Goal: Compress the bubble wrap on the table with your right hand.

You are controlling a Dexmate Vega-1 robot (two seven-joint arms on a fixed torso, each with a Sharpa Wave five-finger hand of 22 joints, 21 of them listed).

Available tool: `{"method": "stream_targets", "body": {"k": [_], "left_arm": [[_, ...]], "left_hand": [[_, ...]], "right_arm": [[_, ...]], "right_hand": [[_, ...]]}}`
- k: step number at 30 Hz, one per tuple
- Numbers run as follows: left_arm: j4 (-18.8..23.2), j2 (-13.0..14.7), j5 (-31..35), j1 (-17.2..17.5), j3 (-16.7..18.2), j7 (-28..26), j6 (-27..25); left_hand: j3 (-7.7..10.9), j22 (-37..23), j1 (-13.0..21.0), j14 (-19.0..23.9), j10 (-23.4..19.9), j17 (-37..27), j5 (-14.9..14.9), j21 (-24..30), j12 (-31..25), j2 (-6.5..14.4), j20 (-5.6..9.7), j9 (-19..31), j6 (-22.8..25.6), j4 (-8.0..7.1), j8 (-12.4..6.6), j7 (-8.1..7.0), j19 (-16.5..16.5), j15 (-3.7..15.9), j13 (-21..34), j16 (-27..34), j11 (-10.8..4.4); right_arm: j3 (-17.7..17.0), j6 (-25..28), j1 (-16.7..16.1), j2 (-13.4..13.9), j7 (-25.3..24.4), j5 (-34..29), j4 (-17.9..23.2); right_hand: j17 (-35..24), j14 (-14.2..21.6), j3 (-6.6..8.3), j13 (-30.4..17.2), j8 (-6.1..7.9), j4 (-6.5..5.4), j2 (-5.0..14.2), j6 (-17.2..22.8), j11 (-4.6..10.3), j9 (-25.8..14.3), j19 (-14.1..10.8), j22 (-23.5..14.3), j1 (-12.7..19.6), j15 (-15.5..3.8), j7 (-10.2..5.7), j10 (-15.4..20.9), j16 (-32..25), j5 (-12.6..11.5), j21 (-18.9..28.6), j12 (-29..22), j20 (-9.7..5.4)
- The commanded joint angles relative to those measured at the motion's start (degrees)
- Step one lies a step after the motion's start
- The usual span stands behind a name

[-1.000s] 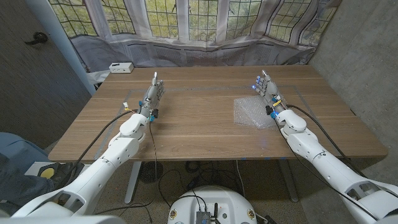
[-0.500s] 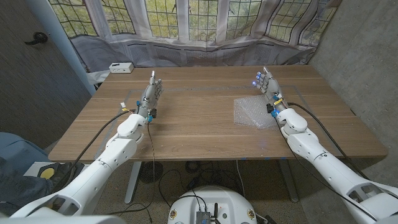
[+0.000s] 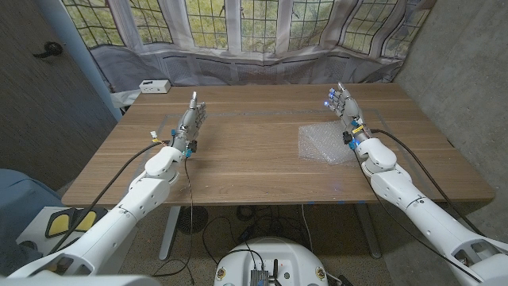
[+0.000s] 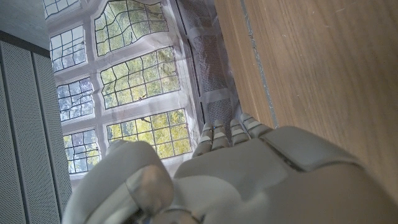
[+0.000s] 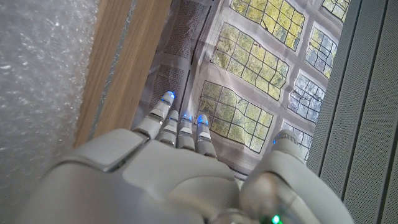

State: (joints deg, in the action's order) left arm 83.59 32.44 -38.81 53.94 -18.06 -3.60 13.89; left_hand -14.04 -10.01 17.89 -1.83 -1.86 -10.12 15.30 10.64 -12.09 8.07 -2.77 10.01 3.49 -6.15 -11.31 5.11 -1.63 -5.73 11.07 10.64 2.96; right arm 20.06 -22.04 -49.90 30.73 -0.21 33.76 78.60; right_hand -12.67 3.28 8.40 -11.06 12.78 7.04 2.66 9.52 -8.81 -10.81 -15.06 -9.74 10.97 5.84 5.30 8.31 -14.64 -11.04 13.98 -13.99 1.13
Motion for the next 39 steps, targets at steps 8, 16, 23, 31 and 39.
{"method": "stream_targets", "body": {"k": [8, 16, 23, 31, 39], "left_arm": [[2.4, 1.0, 1.0, 0.8, 0.7, -1.7, -0.2], [1.8, -0.6, 3.1, 1.4, 0.7, -2.8, 4.2], [4.4, 0.5, 2.7, 2.8, 1.8, -3.6, 3.7], [2.9, 0.1, 2.5, 1.9, 1.7, -1.5, 5.5], [-0.6, -0.1, 2.2, -0.8, 0.1, 3.2, 5.6]], "left_hand": [[0.63, -0.2, 1.3, 1.6, -1.4, -0.2, 0.1, 0.9, -0.7, 0.4, -0.77, 0.2, 1.0, 0.19, -0.31, 0.37, 1.2, -0.03, 0.1, 0.7, 0.15], [0.89, -0.2, 1.7, 2.8, -2.6, -0.2, -0.1, 1.2, -1.0, 0.4, -0.84, 0.2, 2.0, 0.35, -0.45, 0.39, 2.0, 0.04, 0.1, 0.9, 0.24], [1.02, -0.2, 2.0, 3.7, -3.4, -0.2, -0.2, 1.2, -1.3, 0.3, -1.10, 0.2, 2.7, 0.45, -0.55, 0.21, 2.4, 0.23, 0.1, 1.0, 0.12], [1.10, -0.2, 2.2, 3.8, -3.3, -0.1, -0.3, 1.2, -1.2, 0.3, -0.47, 0.2, 2.9, 0.51, -0.47, 0.34, 2.5, 0.20, 0.1, 0.9, 0.29], [1.18, -0.2, 2.3, 3.8, -3.3, -0.1, -0.4, 1.0, -1.1, 0.2, -0.30, 0.2, 2.9, 0.55, -0.31, 0.41, 2.3, 0.19, 0.1, 0.8, 0.48]], "right_arm": [[-1.3, -5.8, -1.6, 3.2, -2.5, -7.0, 0.7], [-1.3, -6.1, -1.3, 4.1, -1.4, -7.3, 1.0], [-1.6, -4.4, -2.1, 5.3, -3.3, -9.1, 3.5], [-2.4, -2.4, -4.1, 7.2, -8.3, -14.0, 7.1], [-3.0, -0.3, -5.7, 8.6, -11.8, -17.7, 10.1]], "right_hand": [[-0.2, 0.0, 0.22, -0.3, -0.19, 0.29, -0.31, -0.2, 0.43, -0.2, 0.2, -0.3, 0.8, 0.29, -0.32, 0.5, 0.1, -0.1, -0.6, 0.1, 0.33], [-0.2, -0.3, 0.22, -0.3, -0.16, 0.34, -0.32, 0.1, 0.25, -0.2, 0.3, -0.3, 0.9, 0.30, -0.22, 0.4, 0.3, -0.1, -0.8, 0.3, 0.29], [-0.2, -0.3, 0.28, -0.3, -0.27, 0.38, -0.23, 0.0, 0.26, -0.2, 0.4, -0.3, 1.0, 0.34, -0.14, 0.4, 0.4, -0.1, -0.9, 0.3, 0.33], [-0.1, -0.4, 0.33, -0.4, -0.40, 0.47, -0.18, 0.0, 0.31, -0.2, 0.7, -0.3, 1.2, 0.34, -0.42, 0.3, 0.6, -0.1, -1.2, 0.5, 0.56], [0.0, -1.3, 0.36, -0.4, -0.50, 0.53, -0.11, 0.5, 0.47, -0.2, 4.5, -0.2, 1.4, 0.11, -0.84, 0.4, 1.3, 0.0, -3.0, 0.9, 0.32]]}}
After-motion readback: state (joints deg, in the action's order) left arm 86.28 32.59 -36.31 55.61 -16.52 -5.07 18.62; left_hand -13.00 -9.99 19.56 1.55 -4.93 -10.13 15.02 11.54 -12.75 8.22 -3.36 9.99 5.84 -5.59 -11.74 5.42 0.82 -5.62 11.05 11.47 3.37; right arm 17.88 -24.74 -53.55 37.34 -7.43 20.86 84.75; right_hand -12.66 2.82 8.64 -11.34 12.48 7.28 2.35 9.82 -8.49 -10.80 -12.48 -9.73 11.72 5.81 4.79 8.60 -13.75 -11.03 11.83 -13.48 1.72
